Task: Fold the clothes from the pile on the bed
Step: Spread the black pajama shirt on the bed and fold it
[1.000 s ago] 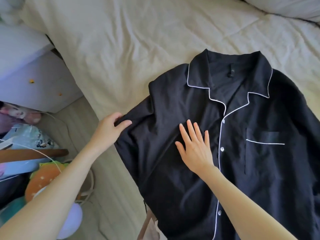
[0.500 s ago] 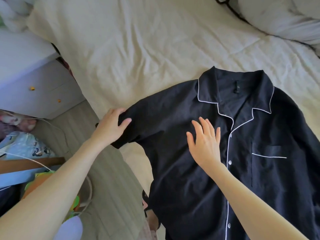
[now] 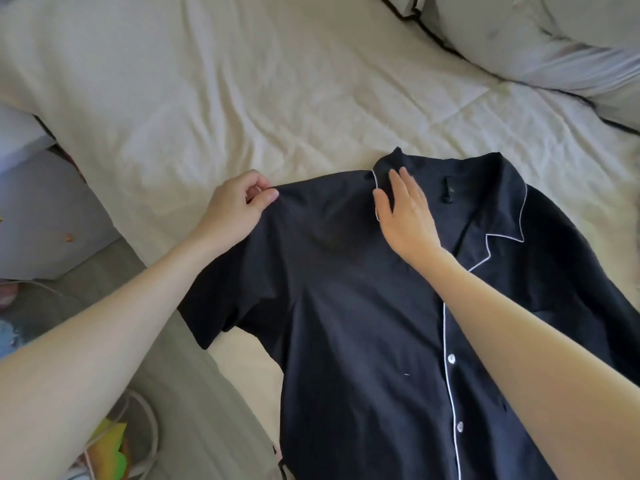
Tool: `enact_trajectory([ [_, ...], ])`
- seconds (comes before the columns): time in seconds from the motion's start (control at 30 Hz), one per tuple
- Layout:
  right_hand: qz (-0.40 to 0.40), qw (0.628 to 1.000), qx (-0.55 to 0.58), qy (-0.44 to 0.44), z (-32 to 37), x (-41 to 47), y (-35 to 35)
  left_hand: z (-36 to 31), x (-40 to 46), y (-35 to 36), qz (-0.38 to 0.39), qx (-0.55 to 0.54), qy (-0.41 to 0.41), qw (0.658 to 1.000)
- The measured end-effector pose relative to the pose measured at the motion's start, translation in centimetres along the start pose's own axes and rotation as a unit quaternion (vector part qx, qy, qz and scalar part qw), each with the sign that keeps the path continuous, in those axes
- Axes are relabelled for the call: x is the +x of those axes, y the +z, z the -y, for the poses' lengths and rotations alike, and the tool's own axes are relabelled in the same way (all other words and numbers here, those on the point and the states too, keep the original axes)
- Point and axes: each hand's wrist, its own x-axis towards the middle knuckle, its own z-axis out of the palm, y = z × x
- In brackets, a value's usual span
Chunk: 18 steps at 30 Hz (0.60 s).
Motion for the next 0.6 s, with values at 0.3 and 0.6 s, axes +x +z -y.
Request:
enact_trajectory([
  [0.3,-0.079,0.951,0.174,0.244,0.0,6.3,-1.3,1.9,-0.5,0.2,0.046,0.008,-0.038,0.998],
  [0.6,-0.060,0.990,-0.088,-0.090,4.3,-9.4,4.9,8.9,-9.0,-2.8,0.006,0.113,-0.081,0.990],
])
